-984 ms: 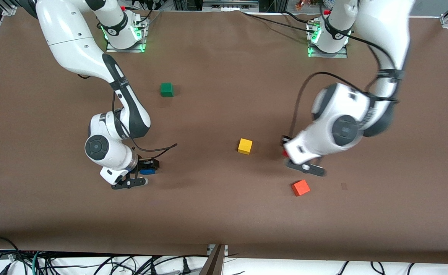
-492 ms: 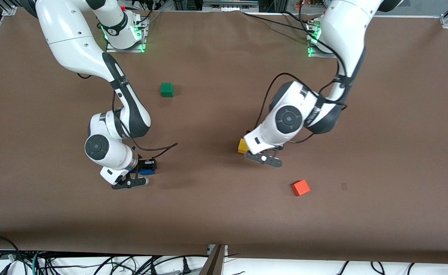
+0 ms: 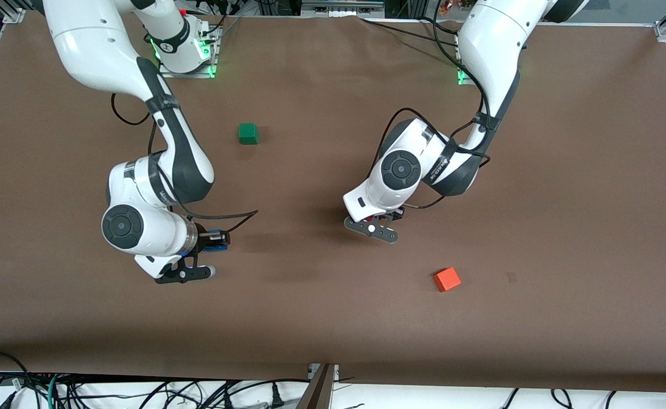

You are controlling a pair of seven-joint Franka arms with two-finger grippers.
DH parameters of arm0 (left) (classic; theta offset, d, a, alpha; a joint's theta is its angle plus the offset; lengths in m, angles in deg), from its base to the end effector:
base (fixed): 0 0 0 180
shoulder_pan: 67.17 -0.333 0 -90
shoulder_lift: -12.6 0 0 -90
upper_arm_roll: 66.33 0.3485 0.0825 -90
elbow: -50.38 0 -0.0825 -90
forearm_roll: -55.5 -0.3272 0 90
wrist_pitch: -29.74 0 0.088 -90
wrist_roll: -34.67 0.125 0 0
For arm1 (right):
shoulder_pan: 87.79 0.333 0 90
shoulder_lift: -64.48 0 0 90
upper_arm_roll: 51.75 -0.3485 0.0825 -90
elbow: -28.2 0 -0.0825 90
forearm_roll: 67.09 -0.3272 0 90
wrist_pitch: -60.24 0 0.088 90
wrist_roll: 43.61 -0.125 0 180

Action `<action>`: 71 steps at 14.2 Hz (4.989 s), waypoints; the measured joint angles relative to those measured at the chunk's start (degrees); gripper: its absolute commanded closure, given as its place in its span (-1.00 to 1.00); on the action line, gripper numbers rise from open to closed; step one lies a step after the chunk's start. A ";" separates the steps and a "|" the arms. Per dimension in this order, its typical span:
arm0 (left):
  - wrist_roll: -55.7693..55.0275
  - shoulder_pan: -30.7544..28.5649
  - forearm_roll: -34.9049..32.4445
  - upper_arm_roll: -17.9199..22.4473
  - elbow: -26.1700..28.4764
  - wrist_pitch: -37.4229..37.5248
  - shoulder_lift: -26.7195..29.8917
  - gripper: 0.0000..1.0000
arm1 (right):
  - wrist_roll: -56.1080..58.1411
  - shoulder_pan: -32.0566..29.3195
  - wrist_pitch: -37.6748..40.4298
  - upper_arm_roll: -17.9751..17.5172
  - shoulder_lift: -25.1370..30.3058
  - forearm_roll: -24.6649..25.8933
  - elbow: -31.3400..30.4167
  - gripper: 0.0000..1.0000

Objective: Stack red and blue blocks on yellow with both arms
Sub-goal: 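Carry the red cube with the left gripper onto the yellow cube, then lower the red cube onto the yellow cube and open the left gripper, then raise the left gripper away while the right gripper carries the blue cube over, then lower the blue cube onto the red cube with the right gripper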

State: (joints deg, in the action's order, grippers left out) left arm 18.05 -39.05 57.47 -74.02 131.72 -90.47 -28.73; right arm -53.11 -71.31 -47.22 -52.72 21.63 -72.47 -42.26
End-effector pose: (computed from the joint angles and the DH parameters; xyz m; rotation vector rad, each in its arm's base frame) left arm 0.5741 -0.3913 0.3078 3.0179 -0.4339 -0.1309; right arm 0.6715 0.2167 0.3459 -3.0586 -0.1562 0.1877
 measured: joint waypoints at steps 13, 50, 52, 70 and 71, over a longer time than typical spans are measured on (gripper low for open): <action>-3.32 3.01 -6.62 0.07 0.09 0.02 -0.90 0.94 | -2.90 1.67 8.33 0.02 4.34 0.00 3.52 0.49; -5.39 -15.79 -7.99 1.71 -5.52 9.34 10.15 -1.00 | -28.22 13.22 2.68 -0.33 3.70 -0.19 3.41 0.49; -5.38 -19.82 -7.99 1.57 -5.52 10.47 11.20 -1.00 | -34.58 16.83 -0.79 -0.44 2.79 -0.21 3.39 0.49; 11.21 -33.53 -3.49 0.48 -4.23 36.77 29.48 -1.00 | -49.14 27.83 -21.56 -0.22 -5.18 -0.20 3.33 0.43; 11.33 -33.25 -3.44 0.47 -2.88 36.83 29.47 -1.00 | -49.30 27.97 -21.73 -0.22 -5.34 -0.20 3.33 0.43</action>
State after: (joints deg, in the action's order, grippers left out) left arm 29.38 -72.30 54.03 -73.55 128.85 -53.63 0.73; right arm -102.41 -43.34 -68.96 -52.94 16.29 -72.67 -38.93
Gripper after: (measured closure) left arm 0.000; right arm 0.445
